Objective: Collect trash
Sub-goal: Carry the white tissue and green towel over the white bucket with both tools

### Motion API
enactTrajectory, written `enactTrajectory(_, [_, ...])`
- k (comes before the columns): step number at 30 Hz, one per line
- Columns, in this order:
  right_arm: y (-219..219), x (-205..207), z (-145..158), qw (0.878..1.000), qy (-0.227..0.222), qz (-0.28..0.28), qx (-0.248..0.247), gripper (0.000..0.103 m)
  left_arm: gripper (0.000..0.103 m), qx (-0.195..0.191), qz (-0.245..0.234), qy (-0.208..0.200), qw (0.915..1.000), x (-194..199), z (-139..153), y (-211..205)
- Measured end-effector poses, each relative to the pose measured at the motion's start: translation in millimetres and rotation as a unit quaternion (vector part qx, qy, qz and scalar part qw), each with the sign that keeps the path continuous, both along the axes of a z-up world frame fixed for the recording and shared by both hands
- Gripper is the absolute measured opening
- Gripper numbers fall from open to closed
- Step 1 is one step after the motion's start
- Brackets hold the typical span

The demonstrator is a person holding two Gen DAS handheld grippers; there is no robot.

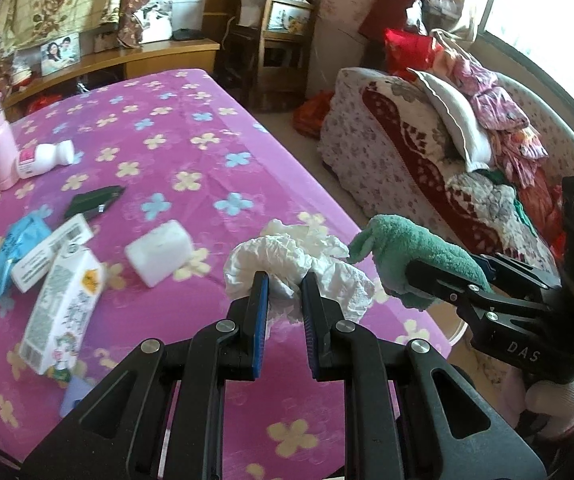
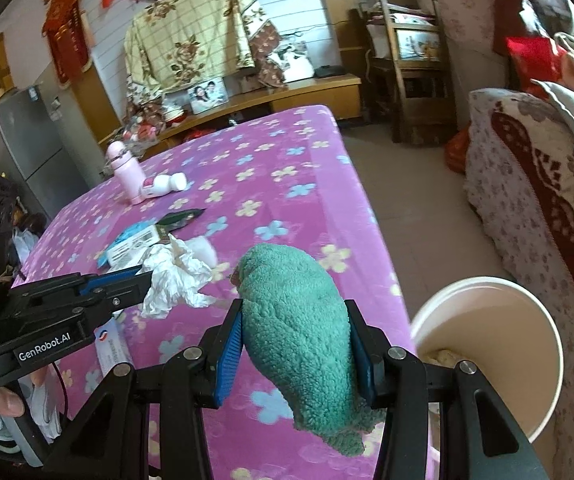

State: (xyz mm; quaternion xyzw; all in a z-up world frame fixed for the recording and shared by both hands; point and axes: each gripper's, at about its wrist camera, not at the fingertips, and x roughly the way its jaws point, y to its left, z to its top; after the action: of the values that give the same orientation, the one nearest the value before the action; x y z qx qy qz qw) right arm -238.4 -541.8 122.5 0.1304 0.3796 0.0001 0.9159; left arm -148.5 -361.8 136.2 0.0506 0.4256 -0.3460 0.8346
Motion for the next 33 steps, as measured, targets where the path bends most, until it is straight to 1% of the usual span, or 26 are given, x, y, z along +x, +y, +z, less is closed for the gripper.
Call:
enactTrajectory(10, [-49,-21,-11,0.999,0.010,-0.042,0.004,0.046,0.014,0.013,-0.038,0.009,0.9991,-11,-11,-55])
enactTrajectory(16, [-74,-31,-17,0.998,0.017,-0.067,-0.002,0.046,0.014,0.021,-0.058,0.014,0.9980,-18,-18,-86])
enactTrajectory(23, [-104,-44,-26,0.995,0.025,-0.095,0.002,0.046,0.014,0.024,-0.076,0.020,0.9966,-25,-23,-114])
enactTrajectory(33, [-127,-58,-34,0.992,0.035,-0.124,0.002,0.046,0.014,0.033,-0.093,0.019,0.9949,-33,-29,-141])
